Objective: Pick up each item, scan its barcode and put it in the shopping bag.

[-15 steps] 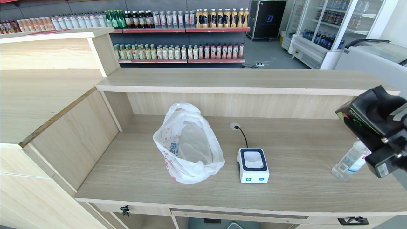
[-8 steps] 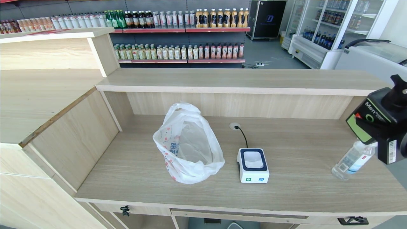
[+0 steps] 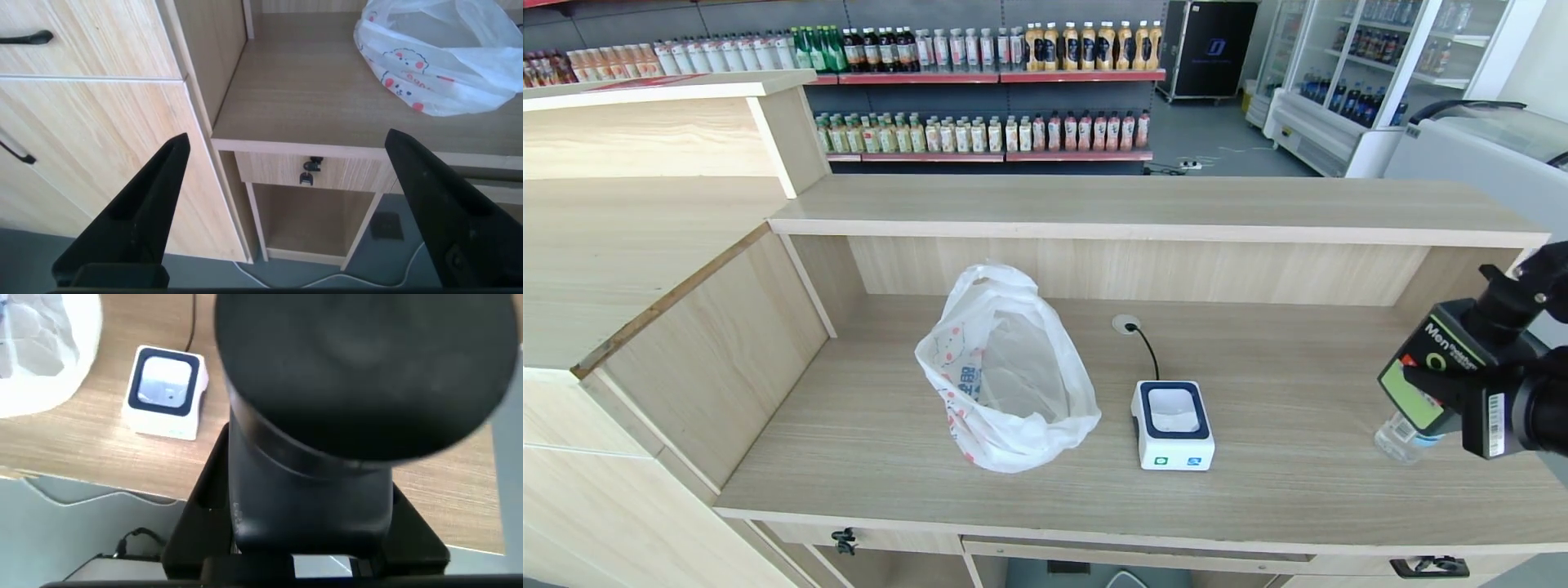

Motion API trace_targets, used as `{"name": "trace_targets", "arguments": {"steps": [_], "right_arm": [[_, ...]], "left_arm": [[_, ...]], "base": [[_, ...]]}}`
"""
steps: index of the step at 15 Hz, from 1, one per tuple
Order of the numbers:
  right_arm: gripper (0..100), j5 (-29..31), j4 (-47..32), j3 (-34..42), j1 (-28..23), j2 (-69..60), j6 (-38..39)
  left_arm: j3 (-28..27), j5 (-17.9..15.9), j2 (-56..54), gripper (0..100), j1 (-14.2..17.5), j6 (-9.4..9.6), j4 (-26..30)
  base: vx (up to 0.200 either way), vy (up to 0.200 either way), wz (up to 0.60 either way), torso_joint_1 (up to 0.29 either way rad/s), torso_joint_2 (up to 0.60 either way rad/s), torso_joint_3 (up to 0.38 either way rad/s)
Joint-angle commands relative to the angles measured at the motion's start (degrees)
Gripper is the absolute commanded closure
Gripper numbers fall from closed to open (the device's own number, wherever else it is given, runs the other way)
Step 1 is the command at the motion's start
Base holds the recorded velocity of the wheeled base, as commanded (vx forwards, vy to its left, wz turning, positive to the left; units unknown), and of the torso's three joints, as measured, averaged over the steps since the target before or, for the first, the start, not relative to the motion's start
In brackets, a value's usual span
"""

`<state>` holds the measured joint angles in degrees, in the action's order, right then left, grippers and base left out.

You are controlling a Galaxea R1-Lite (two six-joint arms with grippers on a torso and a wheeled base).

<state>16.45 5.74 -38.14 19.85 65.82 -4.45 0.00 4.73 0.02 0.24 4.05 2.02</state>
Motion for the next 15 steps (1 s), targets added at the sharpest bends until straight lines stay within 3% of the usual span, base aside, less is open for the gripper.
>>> {"name": "trace_targets", "arguments": {"steps": [1, 7, 9, 12, 15], "right_arm": [[100, -1.8, 0.0, -0.1, -0.8, 1.7, 1.1], [100, -12.3, -1.5, -3.7, -0.9, 7.3, 11.5], [100, -22.4, -0.9, -4.7, -5.9, 11.1, 14.3], [100, -45.3, 0.2, -5.9, -17.4, 15.3, 16.1], [100, -55.4, -0.7, -5.6, -26.9, 18.9, 15.8]], "left_arm": [[0.0, 0.0, 0.0, 0, 0.0, 0.00, 0.0], [0.0, 0.0, 0.0, 0, 0.0, 0.00, 0.0], [0.0, 0.0, 0.0, 0, 0.0, 0.00, 0.0], [0.0, 0.0, 0.0, 0, 0.0, 0.00, 0.0], [0.0, 0.0, 0.0, 0, 0.0, 0.00, 0.0]], "base": [[0.000, 0.000, 0.60, -0.002, 0.00, 0.002], [0.000, 0.000, 0.60, 0.003, 0.00, 0.002], [0.000, 0.000, 0.00, 0.000, 0.00, 0.000], [0.000, 0.000, 0.00, 0.000, 0.00, 0.000], [0.000, 0.000, 0.00, 0.000, 0.00, 0.000]]}}
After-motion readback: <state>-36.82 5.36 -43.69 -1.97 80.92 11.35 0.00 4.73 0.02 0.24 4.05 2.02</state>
